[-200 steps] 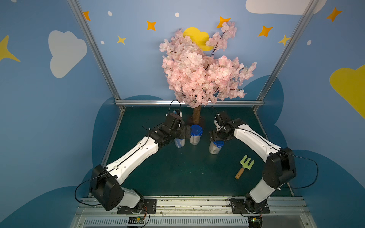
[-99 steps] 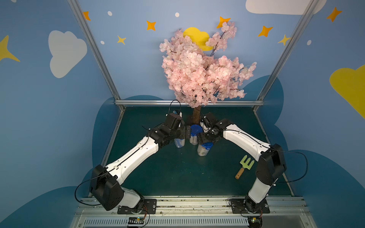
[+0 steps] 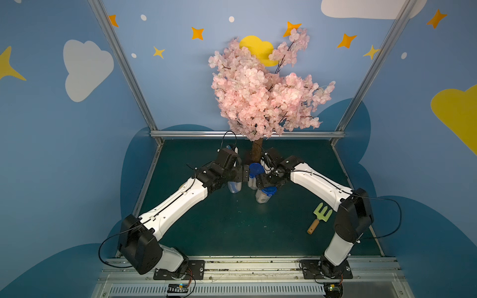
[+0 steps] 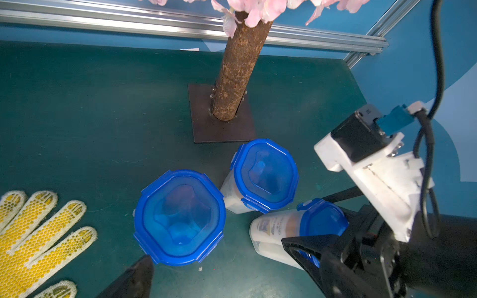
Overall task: Take out toiletry kits
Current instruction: Place the container at the center of the board.
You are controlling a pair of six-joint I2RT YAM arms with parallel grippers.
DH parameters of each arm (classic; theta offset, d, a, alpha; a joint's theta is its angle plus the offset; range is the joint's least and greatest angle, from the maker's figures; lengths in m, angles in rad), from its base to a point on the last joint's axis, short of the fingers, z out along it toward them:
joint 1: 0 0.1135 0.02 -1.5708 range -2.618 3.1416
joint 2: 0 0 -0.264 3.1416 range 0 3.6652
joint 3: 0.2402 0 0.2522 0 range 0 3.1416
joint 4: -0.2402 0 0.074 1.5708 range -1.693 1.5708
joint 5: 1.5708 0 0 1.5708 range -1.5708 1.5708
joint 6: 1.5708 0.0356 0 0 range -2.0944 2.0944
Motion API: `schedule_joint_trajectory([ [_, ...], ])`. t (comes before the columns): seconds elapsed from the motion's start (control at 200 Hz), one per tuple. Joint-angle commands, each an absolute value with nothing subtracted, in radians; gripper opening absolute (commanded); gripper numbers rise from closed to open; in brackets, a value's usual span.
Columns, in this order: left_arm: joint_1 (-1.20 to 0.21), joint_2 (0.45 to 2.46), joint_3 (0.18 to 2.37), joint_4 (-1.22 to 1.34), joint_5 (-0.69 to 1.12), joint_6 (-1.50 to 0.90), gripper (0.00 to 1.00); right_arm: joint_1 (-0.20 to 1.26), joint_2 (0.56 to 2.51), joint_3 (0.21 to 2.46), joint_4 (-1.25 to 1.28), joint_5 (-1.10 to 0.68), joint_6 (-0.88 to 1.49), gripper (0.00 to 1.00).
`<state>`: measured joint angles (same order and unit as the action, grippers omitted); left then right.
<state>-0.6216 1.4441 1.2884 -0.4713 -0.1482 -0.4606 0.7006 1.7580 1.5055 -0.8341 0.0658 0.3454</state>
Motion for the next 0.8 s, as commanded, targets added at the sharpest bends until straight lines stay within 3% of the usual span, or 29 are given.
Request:
schedule_joint_trajectory([
  [0.0,-0.618,1.456,1.313,-0.488,-0.137,-0.470,1.00,0.737,1.752,1.554,-0.820,0.107,0.368,0.89],
  [0.541,-0.617,1.445,1.305,-0.504,-0.122,-0.465,0.99,0.808,1.906,1.761,-0.897,0.171,0.348,0.88],
  [0.661,-0.618,1.394,1.258,-0.490,-0.077,-0.459,0.82,0.807,1.923,1.782,-0.901,0.152,0.345,0.88],
  [0.716,-0.618,1.355,1.225,-0.484,-0.071,-0.461,0.66,0.807,1.931,1.790,-0.900,0.147,0.344,0.88],
  [0.796,-0.618,1.277,1.148,-0.439,-0.042,-0.465,0.63,0.805,1.947,1.804,-0.906,0.138,0.338,0.88],
])
